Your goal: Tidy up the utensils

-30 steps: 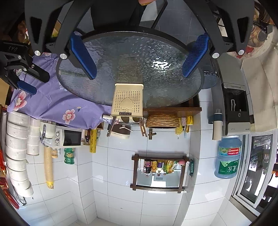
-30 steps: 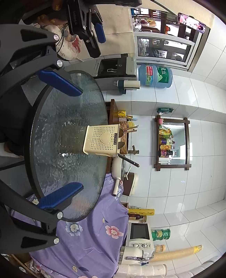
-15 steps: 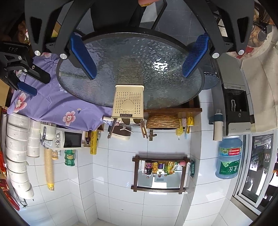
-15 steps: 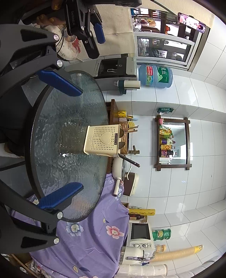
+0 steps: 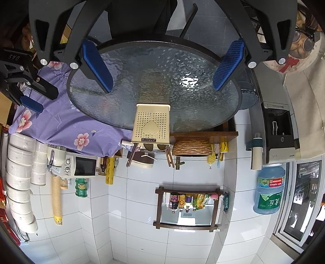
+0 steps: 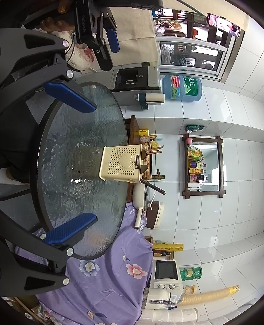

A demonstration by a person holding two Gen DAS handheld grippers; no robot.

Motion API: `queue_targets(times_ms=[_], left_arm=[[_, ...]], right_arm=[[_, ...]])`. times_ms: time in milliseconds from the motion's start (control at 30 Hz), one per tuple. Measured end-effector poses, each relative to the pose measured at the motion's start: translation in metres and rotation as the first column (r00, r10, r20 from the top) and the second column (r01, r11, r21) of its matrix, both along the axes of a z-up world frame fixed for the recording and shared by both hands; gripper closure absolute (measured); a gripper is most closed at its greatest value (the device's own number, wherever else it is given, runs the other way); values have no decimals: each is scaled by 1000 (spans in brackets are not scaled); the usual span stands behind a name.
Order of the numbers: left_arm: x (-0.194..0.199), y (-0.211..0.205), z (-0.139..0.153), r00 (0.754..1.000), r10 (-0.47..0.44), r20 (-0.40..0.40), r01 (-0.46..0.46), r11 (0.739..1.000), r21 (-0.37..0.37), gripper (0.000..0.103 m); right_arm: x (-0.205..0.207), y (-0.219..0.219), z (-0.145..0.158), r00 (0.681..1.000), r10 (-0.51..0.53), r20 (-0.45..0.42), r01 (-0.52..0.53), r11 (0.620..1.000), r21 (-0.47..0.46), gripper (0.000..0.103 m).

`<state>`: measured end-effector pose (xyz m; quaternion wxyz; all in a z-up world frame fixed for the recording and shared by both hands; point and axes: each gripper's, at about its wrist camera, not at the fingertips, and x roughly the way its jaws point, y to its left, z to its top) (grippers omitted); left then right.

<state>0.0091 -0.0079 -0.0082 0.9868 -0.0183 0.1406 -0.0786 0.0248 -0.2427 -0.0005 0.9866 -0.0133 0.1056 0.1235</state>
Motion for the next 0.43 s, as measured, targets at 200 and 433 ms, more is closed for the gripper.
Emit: queue_targets(times_ms=[200,433], left_arm=[[2,0,-2,1000,1,-16,-1,1000,7,6],[3,-2,-2,1000,9,-18,-9,1000,19,6]], right_arm=[[0,1,0,1000,7,-9,-7,1000,3,6],[1,0,1,1000,6,-11,-5,1000,5,6]])
